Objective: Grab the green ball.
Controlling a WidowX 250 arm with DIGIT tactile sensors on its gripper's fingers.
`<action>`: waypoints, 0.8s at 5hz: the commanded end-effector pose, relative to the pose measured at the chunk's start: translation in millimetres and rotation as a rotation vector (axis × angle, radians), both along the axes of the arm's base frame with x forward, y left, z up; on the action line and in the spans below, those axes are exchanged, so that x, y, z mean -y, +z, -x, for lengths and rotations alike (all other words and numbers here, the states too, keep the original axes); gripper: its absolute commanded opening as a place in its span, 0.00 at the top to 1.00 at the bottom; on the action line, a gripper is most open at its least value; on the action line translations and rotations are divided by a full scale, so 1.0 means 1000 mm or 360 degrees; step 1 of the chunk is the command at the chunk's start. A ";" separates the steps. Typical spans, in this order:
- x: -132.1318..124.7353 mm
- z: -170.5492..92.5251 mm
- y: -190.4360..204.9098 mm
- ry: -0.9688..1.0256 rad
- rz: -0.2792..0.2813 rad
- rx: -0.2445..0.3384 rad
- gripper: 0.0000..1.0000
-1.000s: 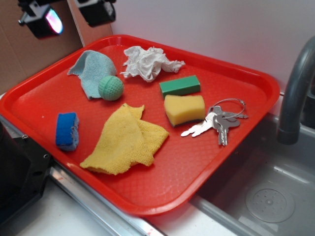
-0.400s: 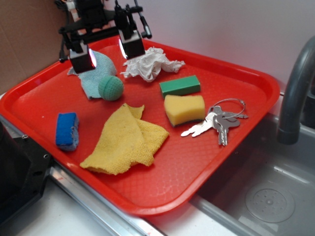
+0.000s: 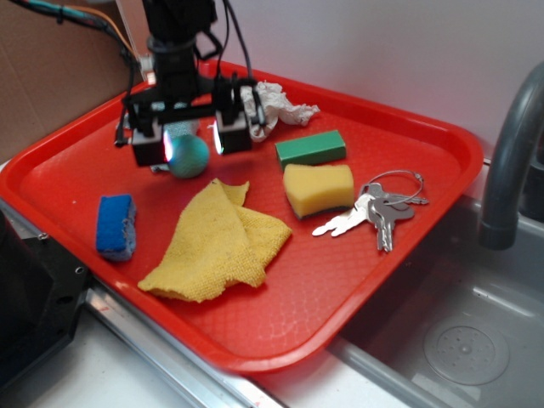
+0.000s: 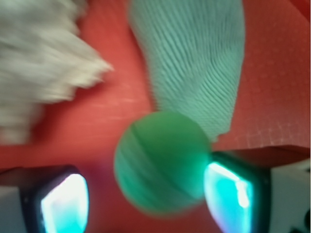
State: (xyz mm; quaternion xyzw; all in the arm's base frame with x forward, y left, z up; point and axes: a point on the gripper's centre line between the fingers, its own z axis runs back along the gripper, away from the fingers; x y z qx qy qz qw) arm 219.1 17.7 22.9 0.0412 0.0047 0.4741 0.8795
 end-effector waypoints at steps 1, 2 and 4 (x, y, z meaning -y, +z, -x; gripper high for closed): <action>-0.011 0.002 0.001 -0.0207 0.0066 0.0045 1.00; -0.017 0.014 0.039 -0.0520 0.0132 0.0099 1.00; -0.032 0.027 0.138 -0.1051 0.0218 0.0221 1.00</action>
